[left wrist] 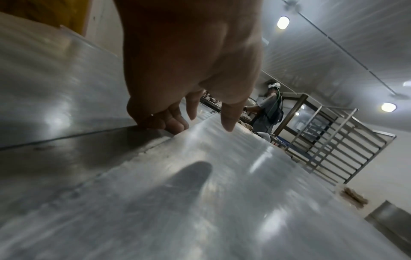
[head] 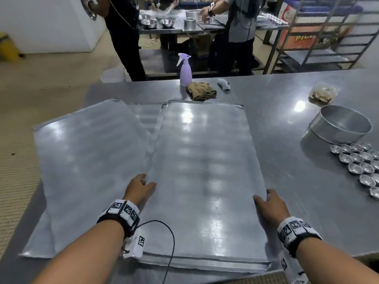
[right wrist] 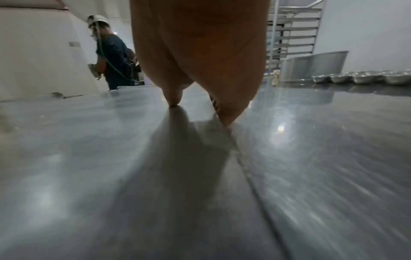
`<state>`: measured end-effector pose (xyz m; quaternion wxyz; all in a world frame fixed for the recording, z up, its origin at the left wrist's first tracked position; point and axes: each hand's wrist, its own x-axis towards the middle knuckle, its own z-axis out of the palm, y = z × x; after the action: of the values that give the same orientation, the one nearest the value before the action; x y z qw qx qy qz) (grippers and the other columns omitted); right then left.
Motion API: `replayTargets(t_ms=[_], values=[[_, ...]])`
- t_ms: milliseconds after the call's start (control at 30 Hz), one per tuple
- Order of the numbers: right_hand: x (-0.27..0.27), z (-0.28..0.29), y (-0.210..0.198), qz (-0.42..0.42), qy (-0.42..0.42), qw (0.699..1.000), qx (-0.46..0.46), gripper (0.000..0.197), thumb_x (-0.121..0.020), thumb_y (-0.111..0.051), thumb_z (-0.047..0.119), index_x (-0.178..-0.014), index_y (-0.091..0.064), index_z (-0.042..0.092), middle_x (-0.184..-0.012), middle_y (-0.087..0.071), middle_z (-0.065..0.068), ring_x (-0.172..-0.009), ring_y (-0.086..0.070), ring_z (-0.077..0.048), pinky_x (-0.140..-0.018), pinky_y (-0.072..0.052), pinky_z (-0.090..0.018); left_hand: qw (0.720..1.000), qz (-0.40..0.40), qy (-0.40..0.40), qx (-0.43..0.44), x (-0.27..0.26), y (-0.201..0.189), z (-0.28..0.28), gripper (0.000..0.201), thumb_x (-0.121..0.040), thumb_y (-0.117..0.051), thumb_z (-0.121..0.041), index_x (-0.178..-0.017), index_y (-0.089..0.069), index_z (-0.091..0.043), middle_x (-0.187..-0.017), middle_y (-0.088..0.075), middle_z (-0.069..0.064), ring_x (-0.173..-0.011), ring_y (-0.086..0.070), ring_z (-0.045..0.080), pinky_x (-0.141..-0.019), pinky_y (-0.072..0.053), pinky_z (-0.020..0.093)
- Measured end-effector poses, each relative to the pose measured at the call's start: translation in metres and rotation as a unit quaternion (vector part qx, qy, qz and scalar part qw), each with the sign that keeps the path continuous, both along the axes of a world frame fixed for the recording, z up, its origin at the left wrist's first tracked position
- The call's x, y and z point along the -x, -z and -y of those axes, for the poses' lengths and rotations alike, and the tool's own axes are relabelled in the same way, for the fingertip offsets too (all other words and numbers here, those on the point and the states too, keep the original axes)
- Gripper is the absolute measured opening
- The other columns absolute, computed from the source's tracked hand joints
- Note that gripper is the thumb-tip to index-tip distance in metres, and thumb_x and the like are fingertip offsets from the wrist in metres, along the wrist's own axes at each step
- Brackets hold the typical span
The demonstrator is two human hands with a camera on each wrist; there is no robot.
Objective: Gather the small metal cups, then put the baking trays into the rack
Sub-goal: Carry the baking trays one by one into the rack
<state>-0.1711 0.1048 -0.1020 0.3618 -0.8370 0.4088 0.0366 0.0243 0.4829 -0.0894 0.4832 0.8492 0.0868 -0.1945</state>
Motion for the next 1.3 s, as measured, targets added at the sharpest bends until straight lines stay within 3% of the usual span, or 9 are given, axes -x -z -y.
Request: replayTargets(t_ms=[167,300,567,700,800,867,933,1100,1300], values=[[-0.006,0.004,0.013,0.017,0.026,0.999,-0.031,0.051,-0.090,-0.068,0.040,-0.130,-0.049,0.017,-0.124,-0.066,-0.008,-0.099,-0.061,-0.026,-0.083,-0.044,-0.033,0.998,-0.045,0.005,0.054,-0.015,0.014,0.002,0.051,-0.075,-0.080,-0.015,-0.122,-0.062,-0.008,-0.115,-0.070,0.011,-0.098,-0.070,0.027,-0.078,-0.056,0.033],[-0.004,0.002,0.015,0.035,0.049,0.997,-0.055,0.053,-0.089,-0.072,0.035,-0.131,-0.047,0.016,-0.120,-0.065,-0.008,-0.096,-0.059,-0.024,-0.084,-0.044,-0.035,0.995,-0.033,-0.025,0.092,-0.017,0.018,0.001,0.054,-0.070,-0.076,-0.007,-0.117,-0.052,-0.013,-0.107,-0.067,0.011,-0.092,-0.069,0.030,-0.081,-0.060,0.046],[-0.022,-0.009,0.007,0.043,0.048,0.996,-0.060,0.046,-0.089,-0.073,0.028,-0.125,-0.051,0.010,-0.114,-0.067,-0.010,-0.100,-0.062,-0.027,-0.089,-0.047,-0.038,0.995,0.011,-0.039,0.096,-0.035,0.011,-0.009,0.045,-0.082,-0.065,0.007,-0.123,-0.053,-0.008,-0.099,-0.064,0.008,-0.082,-0.065,0.023,-0.062,-0.052,0.029],[-0.031,-0.013,0.004,0.019,0.017,0.998,-0.058,0.046,-0.088,-0.073,0.034,-0.124,-0.052,0.017,-0.110,-0.067,-0.004,-0.099,-0.065,-0.026,-0.089,-0.050,-0.039,0.998,0.004,-0.034,0.043,-0.046,0.019,-0.027,0.044,-0.078,-0.069,0.000,-0.120,-0.058,-0.008,-0.101,-0.068,0.011,-0.084,-0.067,0.025,-0.069,-0.056,0.032],[-0.033,-0.014,0.000,-0.015,-0.026,0.999,-0.030,0.045,-0.086,-0.074,0.031,-0.126,-0.058,0.018,-0.117,-0.069,-0.002,-0.102,-0.066,-0.024,-0.089,-0.050,-0.035,0.999,0.013,0.011,-0.045,-0.054,0.024,-0.040,0.069,-0.057,-0.070,-0.030,-0.125,-0.063,-0.016,-0.121,-0.067,0.011,-0.103,-0.066,0.031,-0.093,-0.056,0.044],[-0.032,-0.015,-0.004,-0.032,-0.055,0.998,-0.002,0.040,-0.087,-0.072,0.028,-0.125,-0.062,0.018,-0.121,-0.070,-0.004,-0.106,-0.066,-0.025,-0.088,-0.048,-0.031,0.994,0.028,0.038,-0.094,-0.055,0.022,-0.039,0.070,-0.064,-0.070,-0.031,-0.132,-0.061,-0.014,-0.133,-0.057,0.015,-0.117,-0.057,0.037,-0.101,-0.049,0.040],[-0.029,-0.019,-0.010,-0.038,-0.068,0.997,0.015,0.039,-0.090,-0.070,0.026,-0.127,-0.062,0.016,-0.125,-0.068,-0.006,-0.109,-0.064,-0.026,-0.086,-0.044,-0.028,0.990,0.033,0.057,-0.125,-0.052,0.016,-0.035,0.053,-0.076,-0.071,-0.027,-0.126,-0.061,-0.015,-0.130,-0.050,0.017,-0.115,-0.055,0.038,-0.094,-0.048,0.035],[-0.023,-0.023,-0.012,-0.039,-0.065,0.997,0.011,0.045,-0.093,-0.067,0.026,-0.135,-0.058,0.015,-0.129,-0.066,-0.006,-0.112,-0.063,-0.027,-0.086,-0.042,-0.028,0.993,0.028,0.085,-0.071,-0.049,0.024,-0.034,0.023,-0.081,-0.071,-0.014,-0.103,-0.068,-0.009,-0.096,-0.072,0.008,-0.083,-0.067,0.024,-0.067,-0.050,0.028],[-0.019,-0.009,-0.007,-0.045,-0.063,0.997,0.009,0.038,-0.091,-0.065,0.025,-0.128,-0.061,0.024,-0.124,-0.069,-0.003,-0.108,-0.064,-0.027,-0.091,-0.046,-0.032,0.994,-0.001,0.105,0.013,-0.052,0.018,-0.033,0.027,-0.079,-0.076,-0.010,-0.106,-0.070,-0.014,-0.096,-0.075,0.006,-0.088,-0.072,0.027,-0.077,-0.058,0.036]])
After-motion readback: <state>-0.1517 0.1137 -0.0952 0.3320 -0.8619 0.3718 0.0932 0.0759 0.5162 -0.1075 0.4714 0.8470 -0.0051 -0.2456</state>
